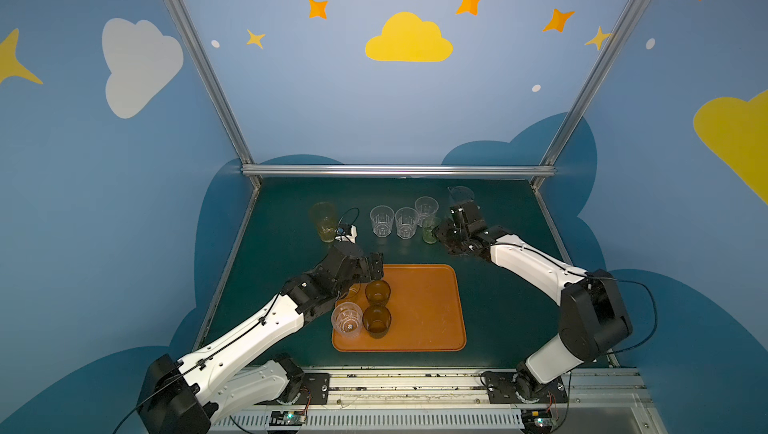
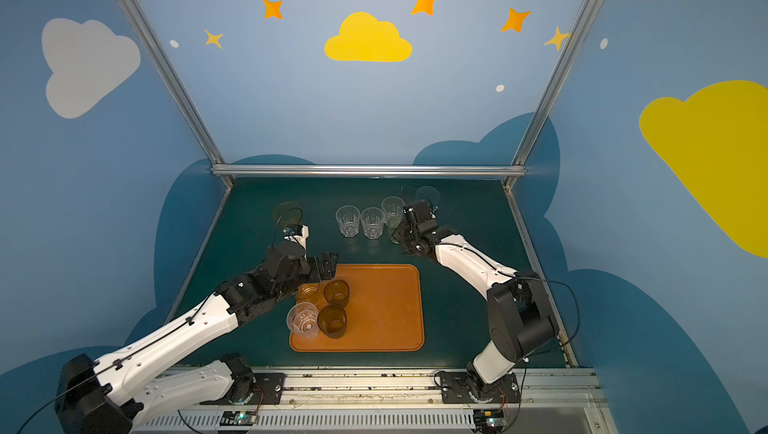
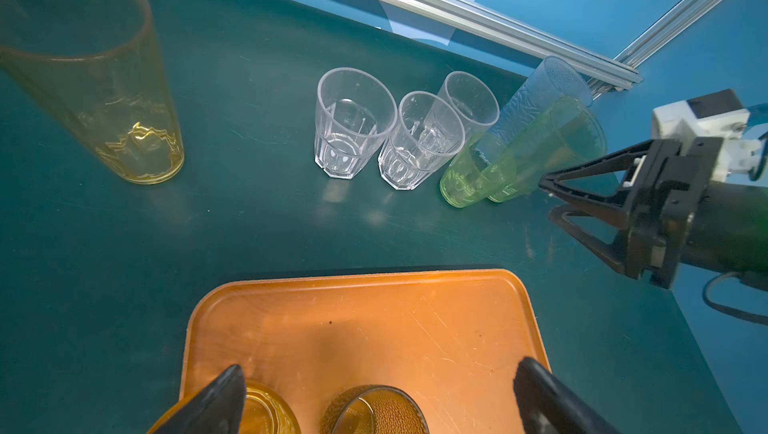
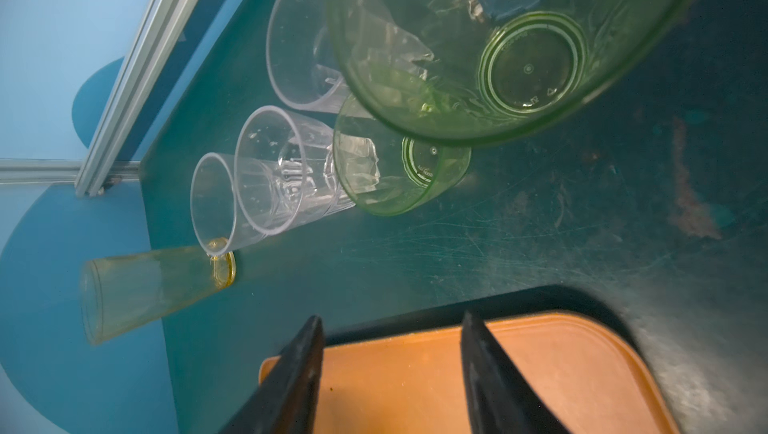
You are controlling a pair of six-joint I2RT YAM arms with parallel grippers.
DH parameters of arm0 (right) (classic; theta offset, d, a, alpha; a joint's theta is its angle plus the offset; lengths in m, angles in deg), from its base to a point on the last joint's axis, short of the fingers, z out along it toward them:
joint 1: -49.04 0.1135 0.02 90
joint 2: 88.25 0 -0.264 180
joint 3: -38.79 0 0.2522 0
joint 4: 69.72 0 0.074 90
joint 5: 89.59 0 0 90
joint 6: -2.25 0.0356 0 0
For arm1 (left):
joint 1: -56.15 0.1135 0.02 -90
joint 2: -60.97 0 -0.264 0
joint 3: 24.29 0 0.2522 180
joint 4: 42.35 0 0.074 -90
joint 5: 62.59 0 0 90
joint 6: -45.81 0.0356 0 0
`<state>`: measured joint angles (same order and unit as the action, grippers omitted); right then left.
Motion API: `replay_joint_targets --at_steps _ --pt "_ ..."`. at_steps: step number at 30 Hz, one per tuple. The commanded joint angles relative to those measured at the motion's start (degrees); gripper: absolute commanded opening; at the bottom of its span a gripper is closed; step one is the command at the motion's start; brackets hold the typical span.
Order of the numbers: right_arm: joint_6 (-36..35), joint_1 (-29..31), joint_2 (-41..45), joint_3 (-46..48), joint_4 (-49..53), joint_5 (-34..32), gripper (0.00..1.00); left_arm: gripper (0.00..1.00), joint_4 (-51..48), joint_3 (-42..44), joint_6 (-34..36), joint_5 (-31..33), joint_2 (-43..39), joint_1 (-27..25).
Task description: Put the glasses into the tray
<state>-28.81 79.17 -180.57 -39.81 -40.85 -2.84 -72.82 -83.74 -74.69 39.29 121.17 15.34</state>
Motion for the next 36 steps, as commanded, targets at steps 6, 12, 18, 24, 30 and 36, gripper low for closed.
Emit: replay_joint_targets --at_steps 6,12,18,24,30,36 --pt "3.45 0.24 -2.22 -1.33 -4.98 -3.52 0.35 1.00 0.83 0.88 -0.25 -0.10 0.00 0.47" --pt "5.62 0.23 -4.31 -1.78 -5.74 -3.99 0.27 1.00 1.00 1.22 -0.43 -0.10 -0.36 0.65" --pt "6.89 0.06 -5.75 -1.69 -5.91 -4.90 0.27 1.00 1.21 1.67 -0.55 0.16 -0.70 0.83" --pt "7.79 -0.33 -6.56 -1.17 -7.77 -5.62 0.26 1.00 0.98 1.57 -0.63 -0.01 -0.18 0.97" --pt "10.08 -0.85 -7.69 -0.57 -9.76 -5.32 0.24 1.00 0.83 1.40 -0.69 -0.36 0.26 0.99" --pt "11.23 -1.30 -9.54 -0.68 -10.84 -4.84 0.22 1.00 1.07 1.54 -0.95 -0.89 0.35 1.04"
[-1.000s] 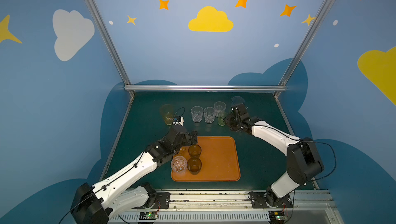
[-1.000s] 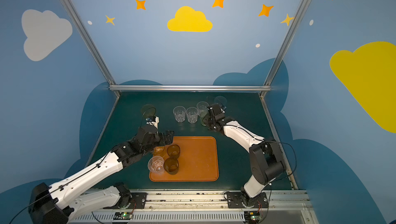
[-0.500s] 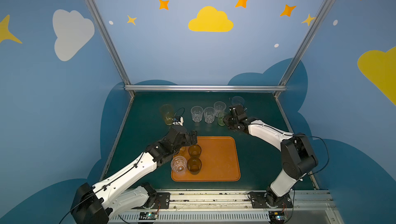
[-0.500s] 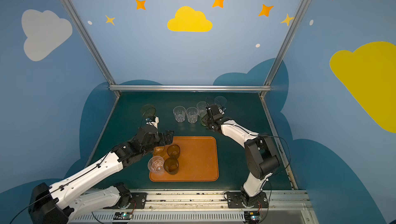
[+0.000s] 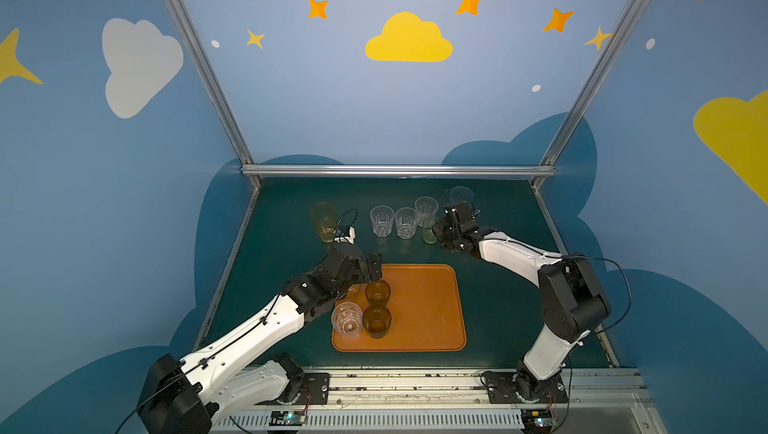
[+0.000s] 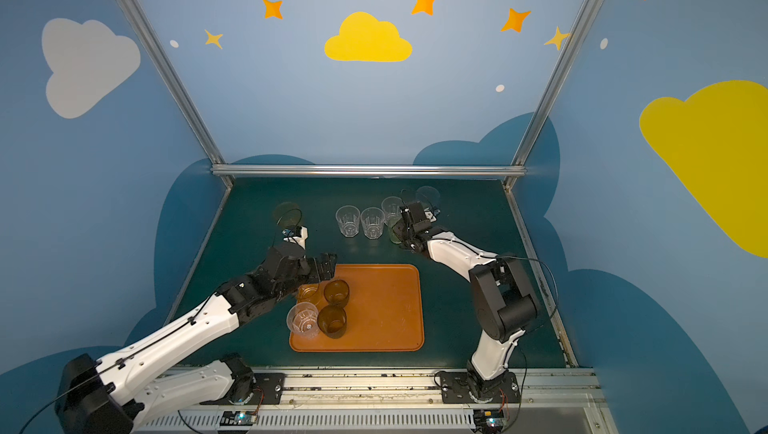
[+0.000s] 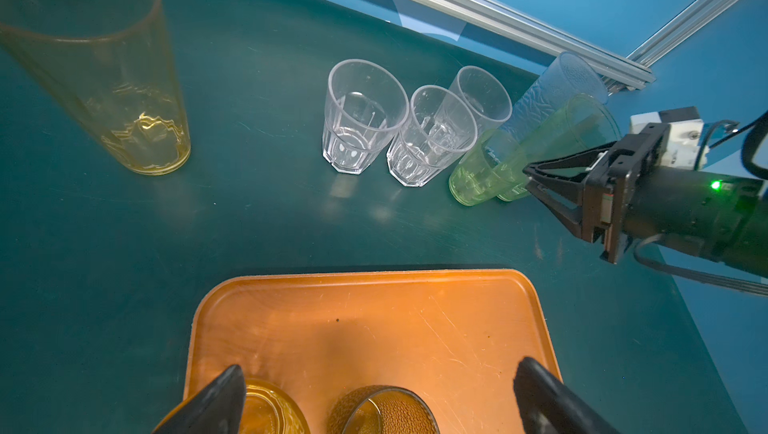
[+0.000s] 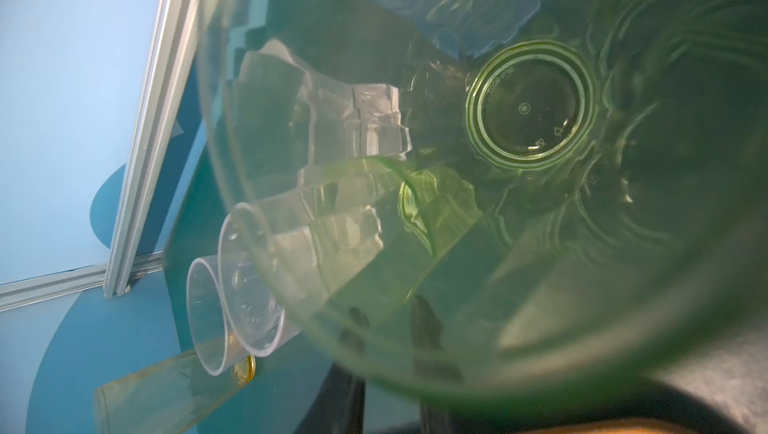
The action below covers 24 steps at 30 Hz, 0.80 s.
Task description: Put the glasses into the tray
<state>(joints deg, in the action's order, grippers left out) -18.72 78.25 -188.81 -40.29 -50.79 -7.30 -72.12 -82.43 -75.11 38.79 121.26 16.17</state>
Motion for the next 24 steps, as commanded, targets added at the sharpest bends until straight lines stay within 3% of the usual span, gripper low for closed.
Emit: replay_joint_targets --at_steps 1,24 --pt "1.27 -0.38 -1.63 -0.23 -1.07 -0.44 0.22 1.00 0.37 0.24 -0.63 -0.39 0.29 0.26" --pt "0.75 0.07 -6.76 -2.79 -0.79 -0.21 0.18 1.00 0.08 -0.08 -0.99 -0.30 1.08 0.63"
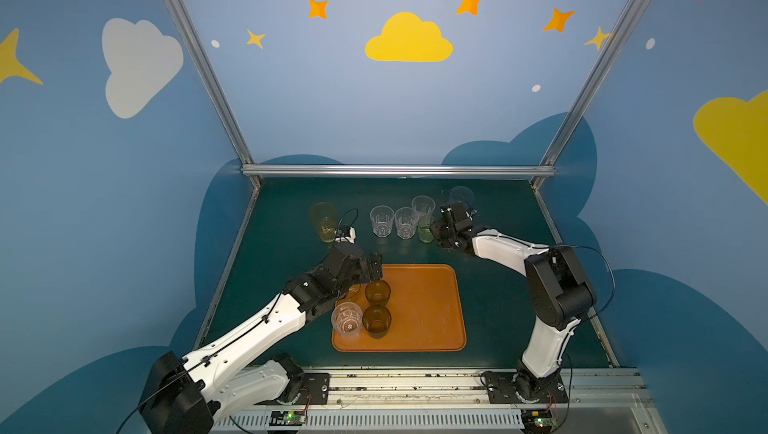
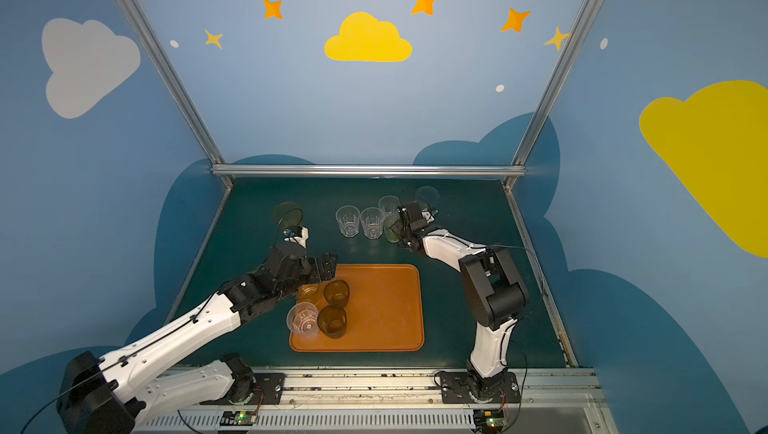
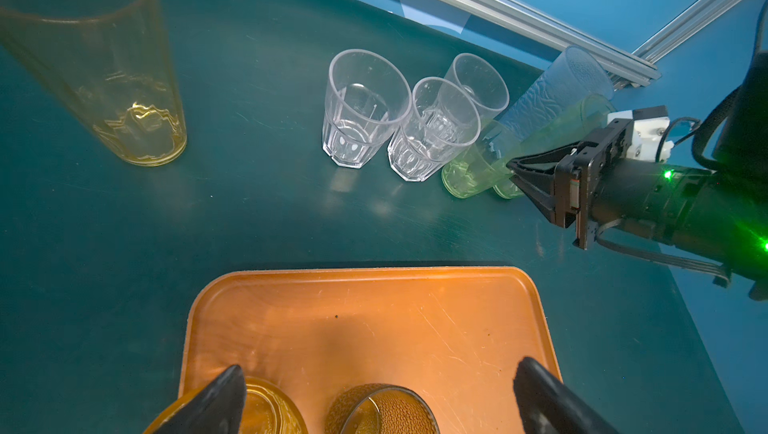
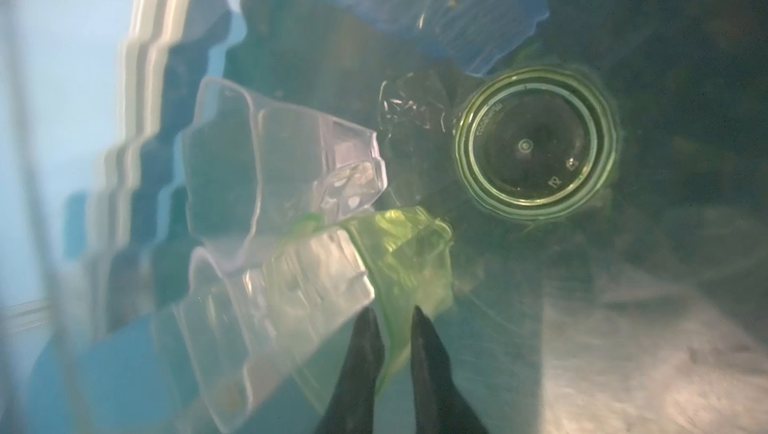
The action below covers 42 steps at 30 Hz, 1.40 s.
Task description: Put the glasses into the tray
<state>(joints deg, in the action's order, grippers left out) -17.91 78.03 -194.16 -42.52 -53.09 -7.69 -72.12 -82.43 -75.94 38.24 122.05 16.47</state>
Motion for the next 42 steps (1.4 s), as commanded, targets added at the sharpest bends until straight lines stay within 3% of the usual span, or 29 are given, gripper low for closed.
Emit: replay_joint_targets --at_steps 1,23,30,42 --pt "-0.06 0.27 -1.41 -0.53 1.67 0.14 0.17 1.00 0.02 -0.03 -0.23 0.24 0.36 0.39" --pt "-2.77 1.13 -1.93 -3.85 5.56 -0.74 0.16 1.00 -0.47 -0.25 -0.77 0.68 0.44 0.52" --pt "-2.87 1.14 -2.46 -4.51 6.31 -0.52 0.10 1.00 -0.56 -0.22 -0.79 0.78 0.53 0.66" --pt "-3.96 2.56 -1.50 -5.60 8.17 -2.03 0.09 1.00 -0.49 -0.35 -0.95 0.09 0.99 0.64"
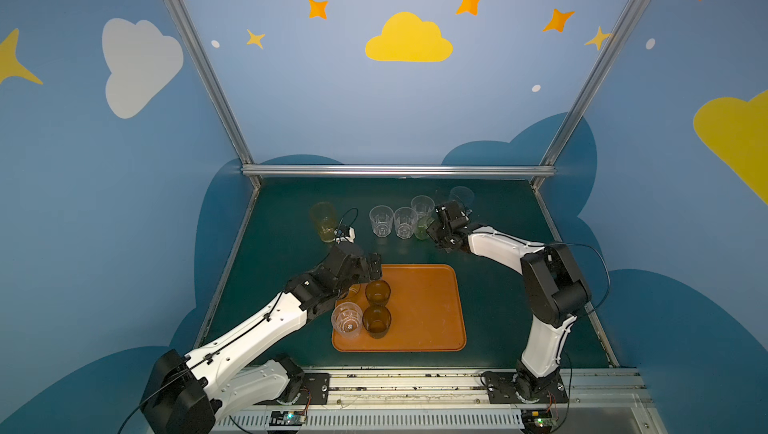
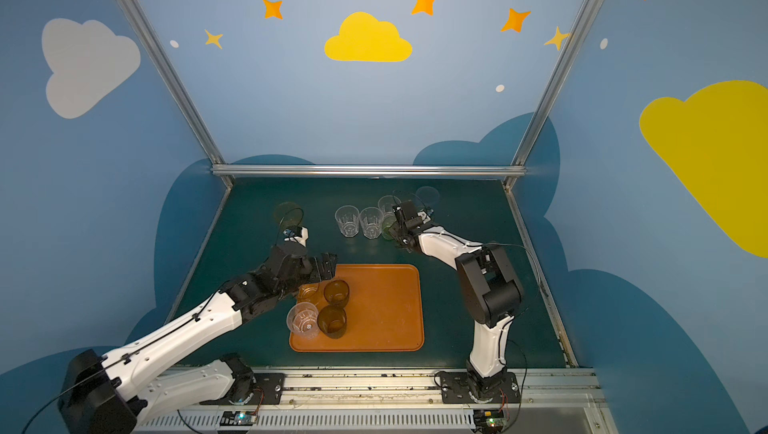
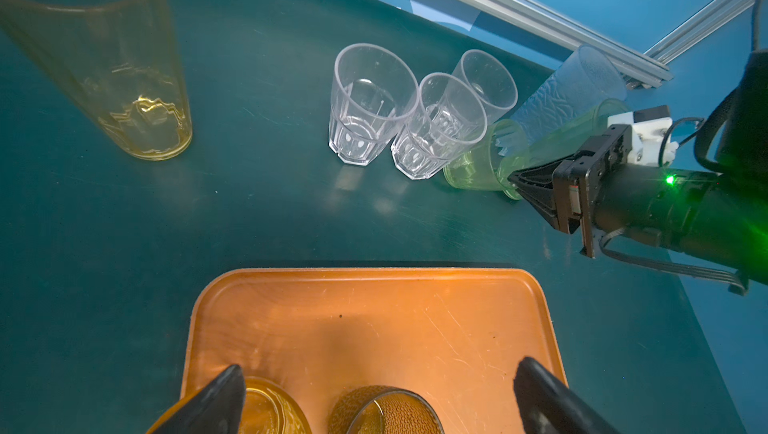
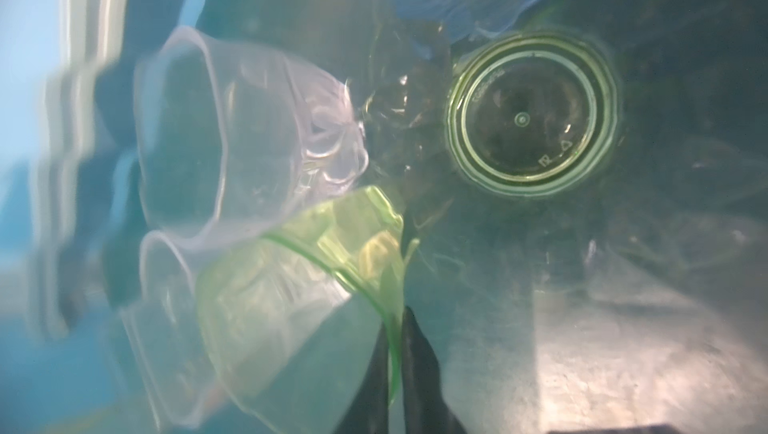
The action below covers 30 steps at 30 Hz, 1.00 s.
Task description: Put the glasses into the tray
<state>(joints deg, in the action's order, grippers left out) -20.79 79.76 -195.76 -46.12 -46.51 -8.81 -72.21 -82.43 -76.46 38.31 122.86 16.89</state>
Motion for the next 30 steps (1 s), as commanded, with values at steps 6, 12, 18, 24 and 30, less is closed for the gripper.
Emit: replay_joint_targets --at_steps 6,12,18,24,30 --pt "-2.00 1.09 1.03 -2.59 2.91 -1.70 0.08 1.00 -0.26 -0.18 -0.42 0.05 -0.11 0.27" --pt "-3.04 1.27 2.50 -3.09 4.10 -3.04 0.07 1.00 -0.23 -0.18 -0.58 -0.35 0.21 0.33" --pt "-4.21 1.62 4.12 -3.21 5.46 -4.81 0.07 1.00 -0.15 -0.21 -0.69 -0.66 -0.03 0.32" --pt "-4.82 2.20 5.78 -3.14 6.52 -6.46 0.07 1.00 -0.06 -0.14 -0.80 -0.85 -0.09 0.31" --pt "-6.07 2.76 7.78 -3.12 7.71 -8.24 0.07 1.00 -0.03 -0.23 -1.03 -1.39 -0.34 0.32"
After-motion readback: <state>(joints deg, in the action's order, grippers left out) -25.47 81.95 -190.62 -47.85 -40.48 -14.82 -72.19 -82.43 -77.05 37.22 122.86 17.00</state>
